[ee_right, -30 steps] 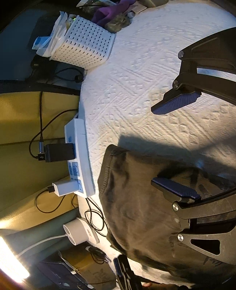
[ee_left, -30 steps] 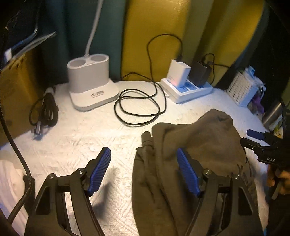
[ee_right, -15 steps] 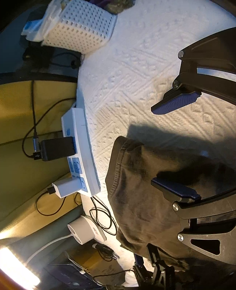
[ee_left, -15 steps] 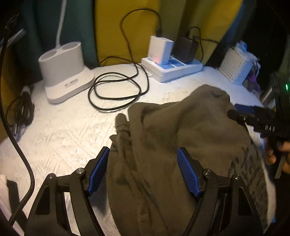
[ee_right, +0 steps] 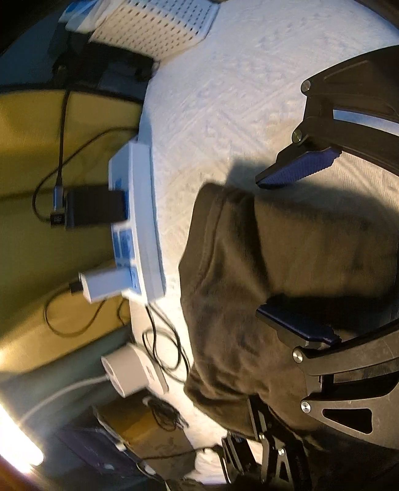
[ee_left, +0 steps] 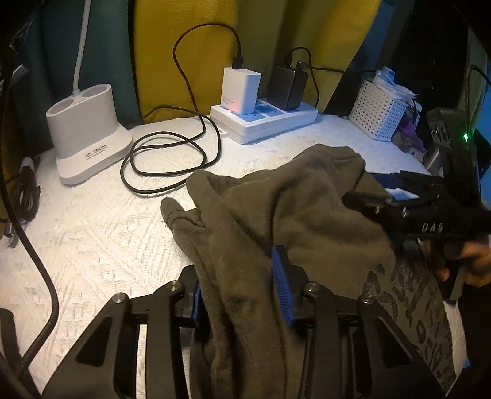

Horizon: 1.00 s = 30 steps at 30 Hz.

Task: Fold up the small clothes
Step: 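Lift the shirt high with both tools and shake it out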

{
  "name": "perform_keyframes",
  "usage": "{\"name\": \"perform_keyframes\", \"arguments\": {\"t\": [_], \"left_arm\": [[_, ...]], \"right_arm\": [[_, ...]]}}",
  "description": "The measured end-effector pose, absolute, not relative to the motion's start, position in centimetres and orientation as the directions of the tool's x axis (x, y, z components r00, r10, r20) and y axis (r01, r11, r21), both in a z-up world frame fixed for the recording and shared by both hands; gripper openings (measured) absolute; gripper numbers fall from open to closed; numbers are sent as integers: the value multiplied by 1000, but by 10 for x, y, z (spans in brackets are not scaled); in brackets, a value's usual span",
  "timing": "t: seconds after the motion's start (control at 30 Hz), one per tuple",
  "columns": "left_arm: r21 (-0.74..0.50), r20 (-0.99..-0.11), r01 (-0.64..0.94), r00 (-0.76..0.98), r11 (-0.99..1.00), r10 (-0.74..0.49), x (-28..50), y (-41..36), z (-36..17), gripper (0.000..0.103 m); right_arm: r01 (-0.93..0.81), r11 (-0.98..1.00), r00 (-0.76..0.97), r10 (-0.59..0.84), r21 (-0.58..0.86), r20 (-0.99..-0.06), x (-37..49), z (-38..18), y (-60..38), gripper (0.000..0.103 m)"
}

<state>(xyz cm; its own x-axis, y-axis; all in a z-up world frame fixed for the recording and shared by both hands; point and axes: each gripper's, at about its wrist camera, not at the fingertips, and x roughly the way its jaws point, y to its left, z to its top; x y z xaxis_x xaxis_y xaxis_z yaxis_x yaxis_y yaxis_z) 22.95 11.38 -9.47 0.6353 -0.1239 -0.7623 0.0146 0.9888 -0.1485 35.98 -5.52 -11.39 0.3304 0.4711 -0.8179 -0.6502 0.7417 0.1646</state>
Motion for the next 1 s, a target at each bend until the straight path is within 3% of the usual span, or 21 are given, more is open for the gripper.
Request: {"name": "perform_keyframes", "arguments": {"t": [0.2, 0.3, 0.37, 0.67, 1.0], "left_arm": [[-175, -757, 30, 634, 984, -155, 230, 111, -94, 22], [-187, -756, 32, 634, 982, -164, 231, 110, -94, 20], [-189, -754, 27, 636, 982, -163, 231, 110, -94, 19], [-182, -717, 26, 681, 983, -151, 219, 105, -78, 18], [-156, -628, 60, 764, 986, -146, 188, 86, -31, 17]], "right_arm": [[-692, 709, 326, 474, 135, -818, 349, -112, -43, 60], [-701, 697, 312, 492, 153, -813, 347, -111, -42, 36], [-706, 693, 316, 493, 146, -811, 345, -109, -41, 28], [-701, 697, 337, 507, 147, -793, 338, -93, -48, 20], [-700, 704, 433, 551, 119, -713, 309, -35, -65, 16]]}}
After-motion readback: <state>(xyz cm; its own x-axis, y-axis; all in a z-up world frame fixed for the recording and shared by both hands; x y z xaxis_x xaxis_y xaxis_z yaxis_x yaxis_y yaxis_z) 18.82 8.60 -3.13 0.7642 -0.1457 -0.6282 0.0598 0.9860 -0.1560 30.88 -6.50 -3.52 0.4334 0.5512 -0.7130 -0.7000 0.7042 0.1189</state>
